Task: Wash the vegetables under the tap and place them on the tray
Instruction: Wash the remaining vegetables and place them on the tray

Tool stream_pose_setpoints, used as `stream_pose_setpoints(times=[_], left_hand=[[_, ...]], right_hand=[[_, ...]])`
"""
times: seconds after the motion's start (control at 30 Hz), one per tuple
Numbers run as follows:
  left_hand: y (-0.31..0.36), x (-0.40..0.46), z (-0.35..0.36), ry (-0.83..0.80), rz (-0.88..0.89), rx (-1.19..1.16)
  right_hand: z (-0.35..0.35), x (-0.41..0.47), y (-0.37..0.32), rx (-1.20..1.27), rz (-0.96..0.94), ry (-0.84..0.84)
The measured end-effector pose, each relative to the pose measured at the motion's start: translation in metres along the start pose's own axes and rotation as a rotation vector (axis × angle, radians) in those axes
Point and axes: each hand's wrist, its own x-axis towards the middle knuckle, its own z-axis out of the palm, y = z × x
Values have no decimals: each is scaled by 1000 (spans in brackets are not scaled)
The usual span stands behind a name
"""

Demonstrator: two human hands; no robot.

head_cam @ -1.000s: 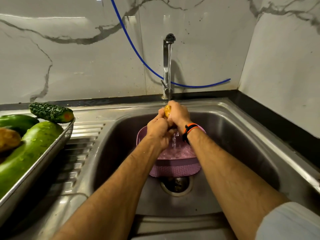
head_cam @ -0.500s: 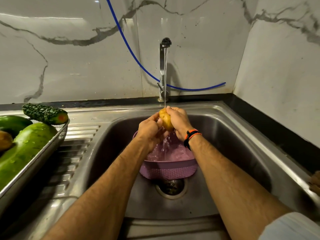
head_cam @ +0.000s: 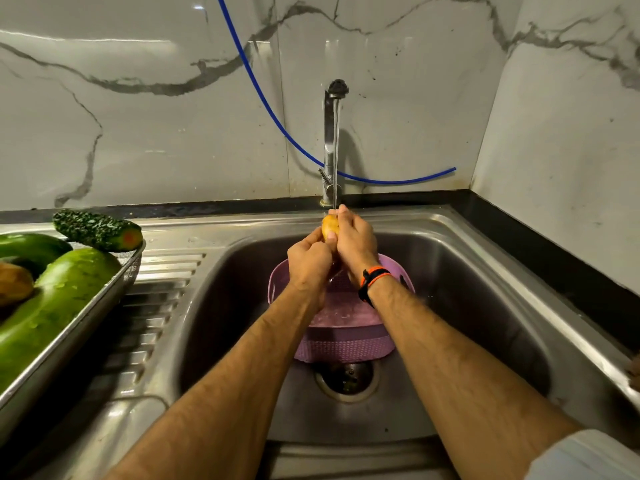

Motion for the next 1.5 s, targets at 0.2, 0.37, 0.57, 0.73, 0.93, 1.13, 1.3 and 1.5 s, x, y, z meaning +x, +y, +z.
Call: stream_pose_setpoints(times=[0.2,0.37,0.57,0.73,0.93,1.13,1.3,1.5], left_hand=[[-4,2,-1,73,35,5],[7,-1,-3,52,-47,-69],[9,2,3,212,-61,-149],[11,2,-9,19,-161,-172],[8,2,3,171,-116,-190],[11,2,-2,114,-161,-207],[11,1,-1,164,-158,-205],[6,3,-2,115,-66,-1]], right_hand=[[-2,-12,-2,-139,-58,-62],[-3,-6,-6,-146,-115,-36],[2,-17,-1,-133,-196,-37],[2,-3,-6,-138,-68,-5],[0,-17,-5,-85,-146,-36],[-4,-11,-9,-37,-26,-134],[5,-16,-13,-80,-35,-32],[-7,0,0,0,124,-151]])
